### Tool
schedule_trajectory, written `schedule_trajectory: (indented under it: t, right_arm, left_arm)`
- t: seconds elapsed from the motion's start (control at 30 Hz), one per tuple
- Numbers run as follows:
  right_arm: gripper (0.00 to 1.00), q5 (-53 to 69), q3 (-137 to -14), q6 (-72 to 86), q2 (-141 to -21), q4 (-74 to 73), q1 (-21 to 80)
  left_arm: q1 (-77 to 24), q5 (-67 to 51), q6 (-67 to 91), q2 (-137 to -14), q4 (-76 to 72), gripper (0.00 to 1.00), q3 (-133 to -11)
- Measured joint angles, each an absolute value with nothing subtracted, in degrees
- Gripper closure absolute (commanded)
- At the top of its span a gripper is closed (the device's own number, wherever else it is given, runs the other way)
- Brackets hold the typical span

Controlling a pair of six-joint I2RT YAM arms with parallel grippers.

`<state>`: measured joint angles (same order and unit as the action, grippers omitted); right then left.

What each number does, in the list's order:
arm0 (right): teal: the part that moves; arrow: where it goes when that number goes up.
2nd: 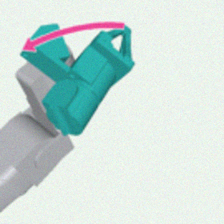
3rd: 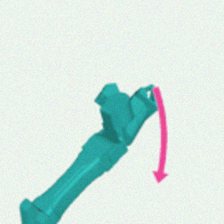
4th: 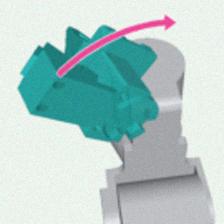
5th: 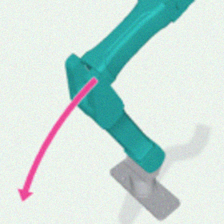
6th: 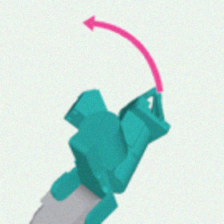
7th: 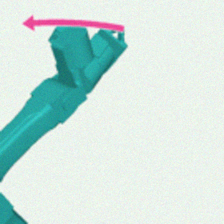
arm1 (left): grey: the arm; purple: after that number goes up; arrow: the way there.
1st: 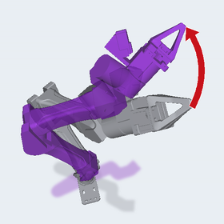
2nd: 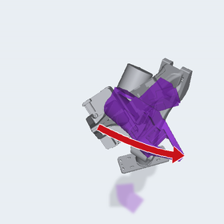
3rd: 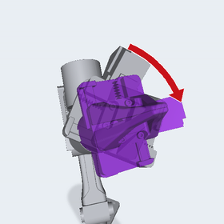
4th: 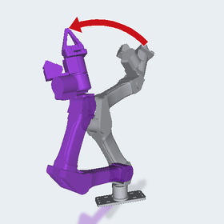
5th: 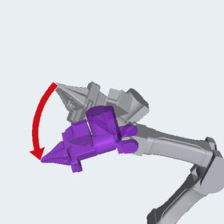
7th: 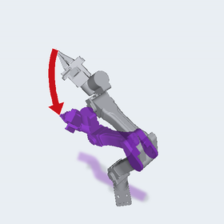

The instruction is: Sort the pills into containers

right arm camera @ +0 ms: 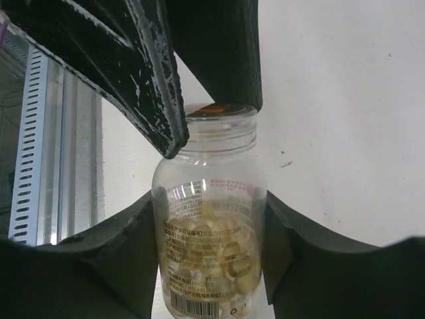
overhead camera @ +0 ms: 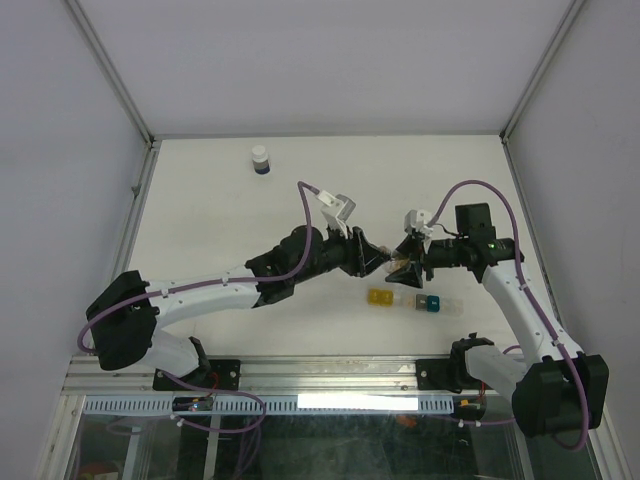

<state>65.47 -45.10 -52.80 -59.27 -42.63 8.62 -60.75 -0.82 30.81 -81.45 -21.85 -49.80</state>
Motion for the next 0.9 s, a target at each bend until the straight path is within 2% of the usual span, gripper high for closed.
schedule_trajectory:
  t: [0.3, 0.33, 0.4, 0.47, 0.6, 0.77, 0.8, 0.83, 0.9]
  right_arm:
    - [1.00, 60.05, -43.03, -43.64, -59.07, -35.73, 8.62]
    - [1.00, 59.35, -42.89, -42.94, -59.07, -35.51, 8.60]
    - [1.00, 58.63, -42.72, -41.89, -59.02, -35.09, 8.60]
    - [1.00, 58.48, -42.72, -41.23, -58.87, -34.83, 8.60]
    - [1.00, 58.92, -42.72, -40.36, -58.04, -33.32, 8.60]
    - [1.00, 59.70, -42.72, -40.32, -57.12, -33.01, 8.60]
    - [1.00, 59.94, -42.72, -40.34, -56.99, -33.10, 8.60]
    - [1.00, 60.14, -42.72, -40.36, -56.95, -33.10, 8.60]
    - [1.00, 60.75, -42.72, -40.42, -56.77, -33.15, 8.60]
  left_arm:
    - [-64.23, 15.33, 47.44, -85.62, -8.71, 1.00, -57.93]
    - [-64.62, 16.82, 48.56, -86.24, -7.42, 0.96, -58.96]
    - [-65.25, 19.14, 50.35, -87.00, -5.28, 0.62, -60.36]
    - [-65.56, 20.43, 51.44, -87.13, -4.05, 0.39, -61.06]
    - [-66.87, 20.75, 51.57, -87.00, -3.38, 0.22, -61.73]
    - [-67.53, 20.43, 50.15, -84.97, -2.59, 0.12, -61.65]
    - [-67.51, 20.25, 49.74, -83.99, -2.63, 0.09, -61.30]
    - [-67.55, 19.64, 49.08, -82.72, -2.70, 0.02, -60.73]
    - [-67.59, 18.31, 46.96, -79.37, -3.38, 0.01, -58.72]
